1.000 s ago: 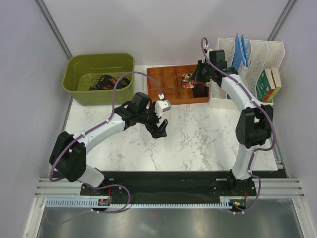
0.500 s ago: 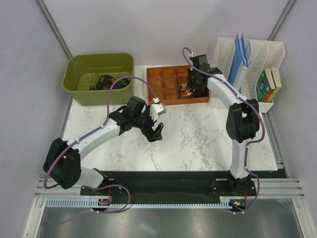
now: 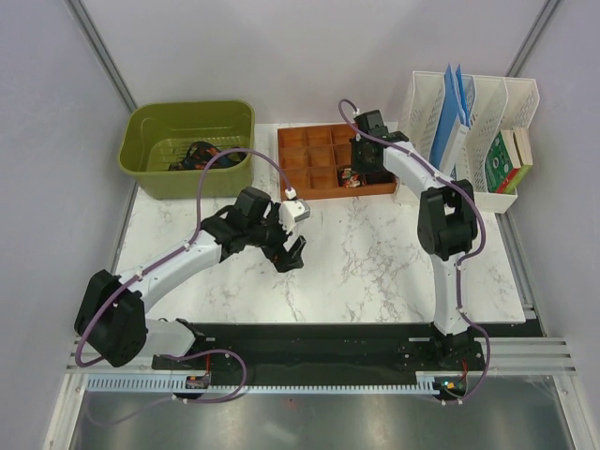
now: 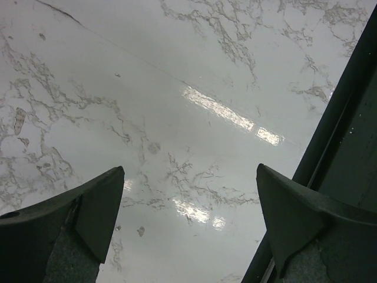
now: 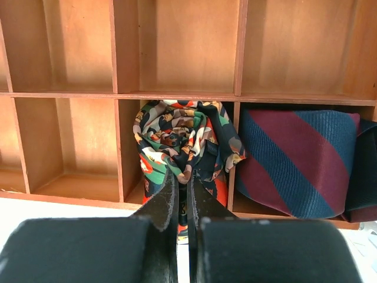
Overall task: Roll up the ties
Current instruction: Place the tie in the storage box.
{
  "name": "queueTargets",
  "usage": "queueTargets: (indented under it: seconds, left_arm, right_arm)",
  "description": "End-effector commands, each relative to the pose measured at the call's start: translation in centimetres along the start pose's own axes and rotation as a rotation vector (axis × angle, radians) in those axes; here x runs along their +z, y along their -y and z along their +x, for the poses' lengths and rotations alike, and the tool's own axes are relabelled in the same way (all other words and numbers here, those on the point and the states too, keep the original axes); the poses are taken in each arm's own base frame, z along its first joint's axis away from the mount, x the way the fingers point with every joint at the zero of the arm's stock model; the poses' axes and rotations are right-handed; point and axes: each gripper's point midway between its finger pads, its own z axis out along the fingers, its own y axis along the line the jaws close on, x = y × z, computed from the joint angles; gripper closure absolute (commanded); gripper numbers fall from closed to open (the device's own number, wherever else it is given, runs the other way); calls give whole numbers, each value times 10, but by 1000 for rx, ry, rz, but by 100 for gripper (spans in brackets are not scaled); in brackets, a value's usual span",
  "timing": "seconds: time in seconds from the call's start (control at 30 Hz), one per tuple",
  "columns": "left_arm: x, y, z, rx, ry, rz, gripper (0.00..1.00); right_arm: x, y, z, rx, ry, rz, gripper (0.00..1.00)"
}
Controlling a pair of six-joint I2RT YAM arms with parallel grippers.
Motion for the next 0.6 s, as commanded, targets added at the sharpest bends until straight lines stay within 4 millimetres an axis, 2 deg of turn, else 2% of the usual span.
queueTargets:
  seconds: [0.0, 0.17, 0.4, 0.43, 0.57]
  left_arm:
    - [-6, -1, -7, -19, 38, -19, 0]
    - [-6, -1, -4, -22, 34, -21, 0]
    - [-6, -1, 0, -38, 24, -25, 0]
    - [-7, -1, 0, -41, 24, -26, 0]
    - [-8, -2, 1, -52, 20, -35, 0]
  right_arm:
    - [9, -4, 2, 14, -23, -8, 100]
    - [19, -17, 0, 52, -46, -127, 100]
    - [32, -16, -5, 75, -48, -171, 99]
    - [33, -15, -6, 77, -47, -172, 88]
    - [33, -12, -14, 79, -29, -181, 75]
